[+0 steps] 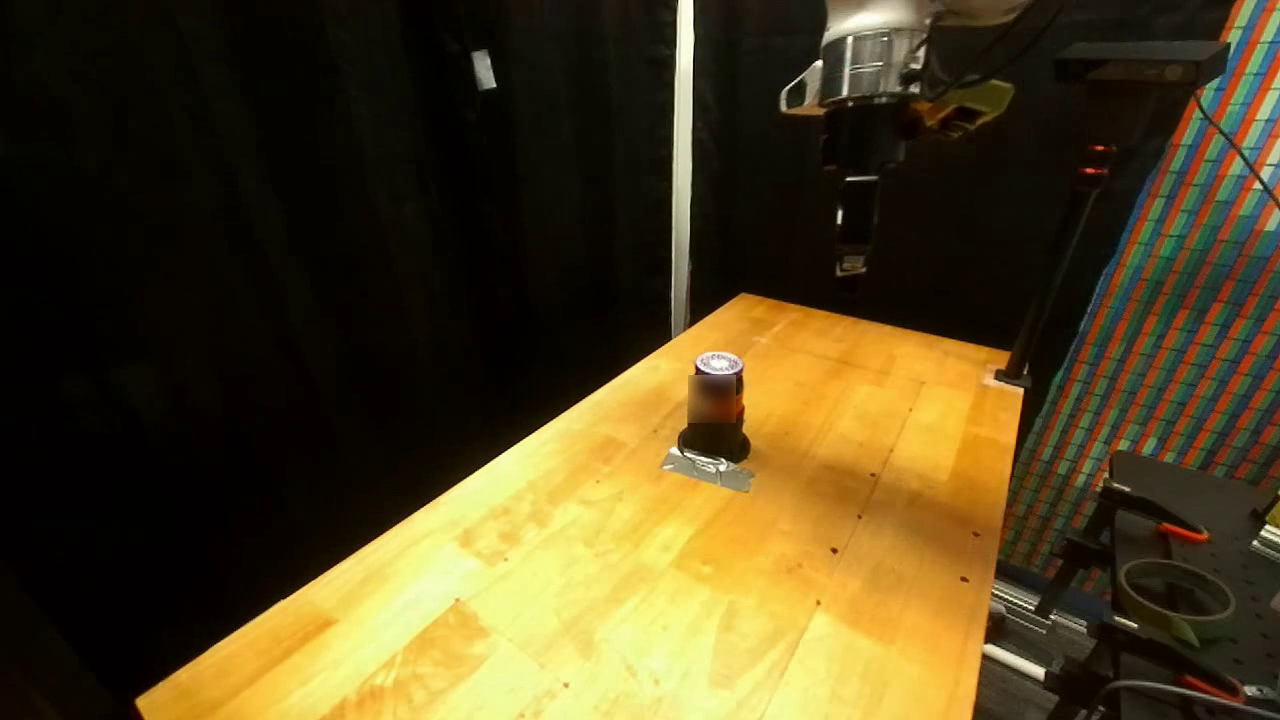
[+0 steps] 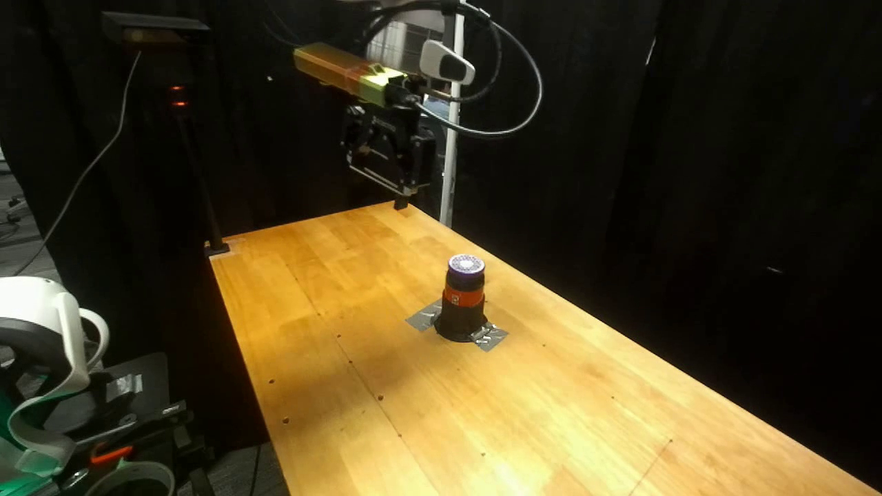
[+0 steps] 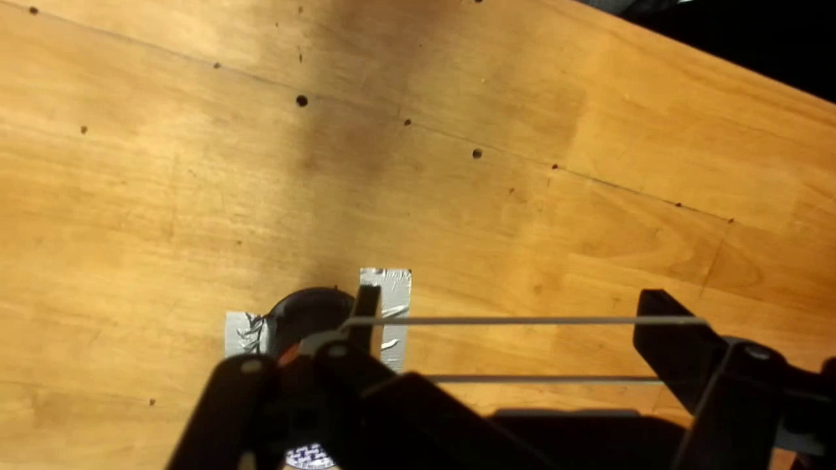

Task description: Place the rubber band over the brown cup

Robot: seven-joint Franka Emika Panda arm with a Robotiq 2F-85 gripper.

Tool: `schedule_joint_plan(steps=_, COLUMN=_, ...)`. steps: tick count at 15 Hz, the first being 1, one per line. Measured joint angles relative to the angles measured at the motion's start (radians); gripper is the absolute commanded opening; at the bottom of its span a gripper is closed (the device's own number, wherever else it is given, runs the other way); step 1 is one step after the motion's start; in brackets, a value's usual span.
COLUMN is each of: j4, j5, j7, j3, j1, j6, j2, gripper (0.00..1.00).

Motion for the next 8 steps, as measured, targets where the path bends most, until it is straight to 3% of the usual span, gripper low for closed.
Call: schedule_joint_plan(steps=8, j4=0.343, j5=-0.059, j7=-0.039, j3=0.023, j1=-0.025, j6=0.015, j2=0.364, gripper=1.0)
